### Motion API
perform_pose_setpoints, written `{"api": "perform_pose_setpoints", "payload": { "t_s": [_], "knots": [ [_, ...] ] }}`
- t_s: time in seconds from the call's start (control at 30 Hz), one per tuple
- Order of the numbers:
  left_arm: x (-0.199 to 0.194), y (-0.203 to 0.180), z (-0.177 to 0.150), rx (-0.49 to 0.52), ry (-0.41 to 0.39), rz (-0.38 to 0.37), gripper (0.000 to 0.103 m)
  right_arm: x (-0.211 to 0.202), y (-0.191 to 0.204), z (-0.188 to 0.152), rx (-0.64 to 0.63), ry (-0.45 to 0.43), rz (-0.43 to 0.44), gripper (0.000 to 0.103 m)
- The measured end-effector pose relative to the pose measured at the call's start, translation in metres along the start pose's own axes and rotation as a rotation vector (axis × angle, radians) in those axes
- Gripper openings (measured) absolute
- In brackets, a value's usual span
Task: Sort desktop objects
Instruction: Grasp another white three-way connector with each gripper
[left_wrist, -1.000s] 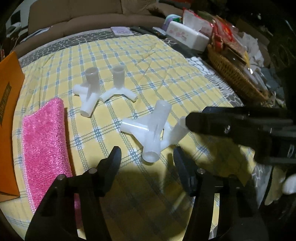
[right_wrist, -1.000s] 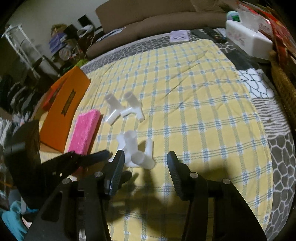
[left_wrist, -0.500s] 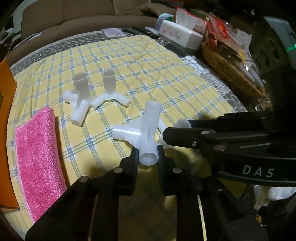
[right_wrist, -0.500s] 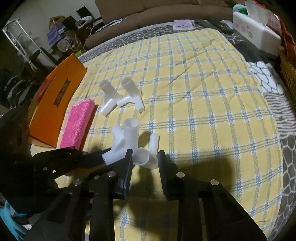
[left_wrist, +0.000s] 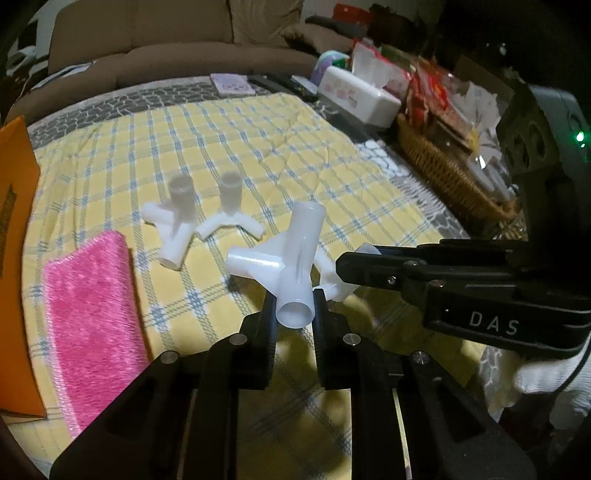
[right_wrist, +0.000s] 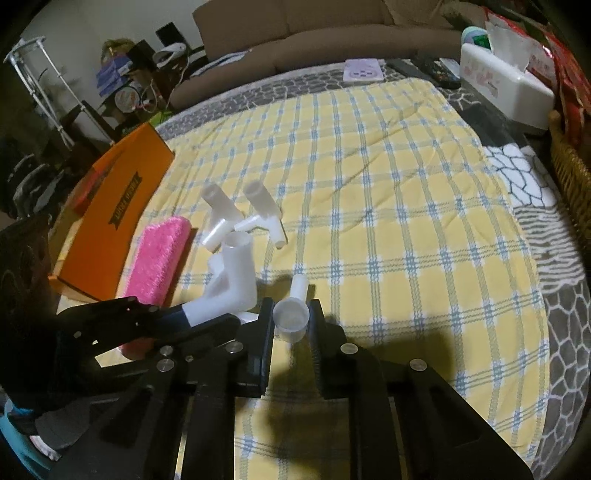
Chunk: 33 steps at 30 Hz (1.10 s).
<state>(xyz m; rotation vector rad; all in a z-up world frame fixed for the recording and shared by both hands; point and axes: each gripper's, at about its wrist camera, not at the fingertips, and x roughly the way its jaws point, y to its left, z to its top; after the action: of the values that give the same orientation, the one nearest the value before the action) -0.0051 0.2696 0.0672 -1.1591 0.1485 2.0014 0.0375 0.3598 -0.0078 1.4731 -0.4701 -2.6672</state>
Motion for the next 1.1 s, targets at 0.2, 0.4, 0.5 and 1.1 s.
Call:
{"api": "perform_pose_setpoints", "payload": {
  "t_s": [0.2, 0.4, 0.5, 1.1],
  "knots": [
    [-0.036, 0.013, 0.008, 0.002, -0.040, 0.027, 0.004, -0.016, 0.010, 0.010, 0.014, -0.056, 0.040, 0.017],
    [-0.067, 0.037, 0.014, -0.031, -0.069, 0.059, 0.004, -0.028, 0.038, 0.025, 0.002, -0.104, 0.077, 0.017],
    [-0.072, 0.043, 0.013, -0.047, -0.059, 0.045, 0.004, -0.034, 0.048, 0.027, -0.006, -0.129, 0.073, 0.017],
    [0.014, 0.028, 0.011, -0.020, 0.024, 0.111, 0.045, -0.033, 0.013, 0.022, 0.041, -0.105, 0.034, 0.017]
  ]
}}
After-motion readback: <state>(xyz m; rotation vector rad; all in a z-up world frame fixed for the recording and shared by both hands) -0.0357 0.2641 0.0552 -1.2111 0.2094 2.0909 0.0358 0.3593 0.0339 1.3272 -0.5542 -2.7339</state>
